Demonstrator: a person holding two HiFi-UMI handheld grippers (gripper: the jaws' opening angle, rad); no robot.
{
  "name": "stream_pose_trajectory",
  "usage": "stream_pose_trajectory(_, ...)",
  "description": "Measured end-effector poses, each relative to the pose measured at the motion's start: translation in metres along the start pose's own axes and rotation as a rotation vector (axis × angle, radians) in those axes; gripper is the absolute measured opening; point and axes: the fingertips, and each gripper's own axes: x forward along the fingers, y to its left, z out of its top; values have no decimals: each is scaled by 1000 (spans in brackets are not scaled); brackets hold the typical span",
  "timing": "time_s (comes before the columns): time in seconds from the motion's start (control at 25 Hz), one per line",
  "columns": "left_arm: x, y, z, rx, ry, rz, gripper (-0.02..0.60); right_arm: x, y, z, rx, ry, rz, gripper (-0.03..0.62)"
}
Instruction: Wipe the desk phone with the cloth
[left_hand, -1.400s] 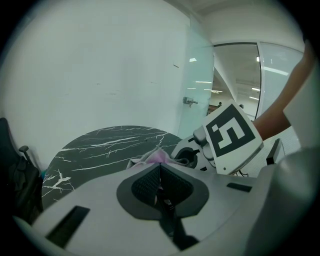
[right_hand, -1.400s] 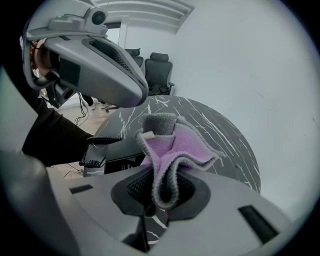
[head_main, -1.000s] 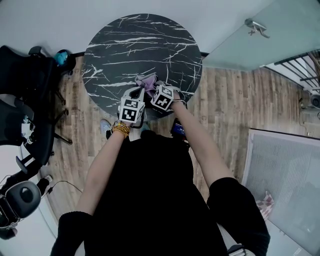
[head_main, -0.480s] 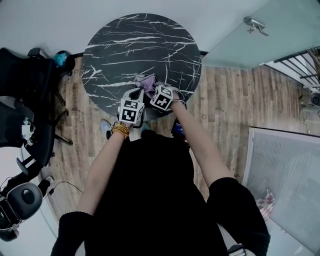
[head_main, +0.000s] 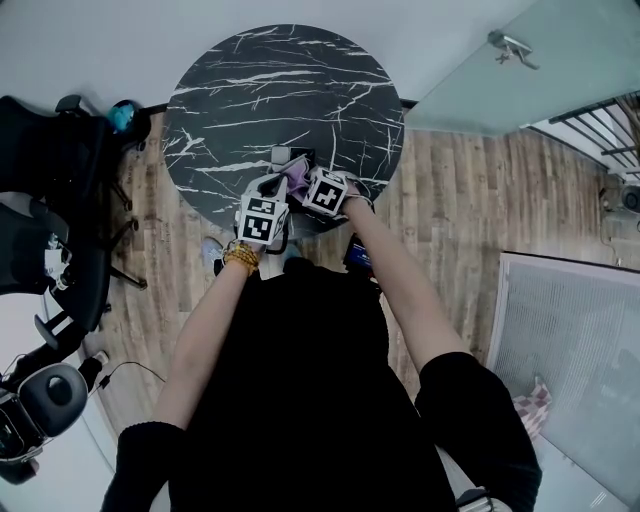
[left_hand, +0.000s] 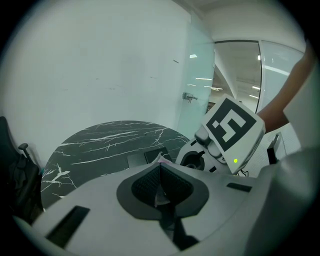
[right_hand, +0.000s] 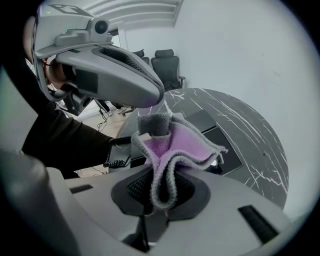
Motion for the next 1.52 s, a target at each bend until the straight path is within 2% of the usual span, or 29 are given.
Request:
stream_pose_trajectory(0.28, -1, 1, -1, -2, 2, 2, 12, 1, 7, -3, 10, 26, 50, 55)
stream_pose_trajectory(0.48, -1, -1, -3, -3, 9, 0, 12, 4, 14, -5, 8, 51, 130, 55)
stream_pose_trajectory(0.92, -5, 8, -3, -3, 6, 15, 13, 2, 12, -7, -4, 62, 205, 55)
stream_pose_trajectory(1.32, -4, 3, 0, -4, -3, 10, 13, 7, 21, -10, -5, 95, 233, 55)
stream_pose_trajectory(1.52, -4, 1, 2, 0, 0, 6, 12, 6, 22, -8, -6, 96, 221, 55)
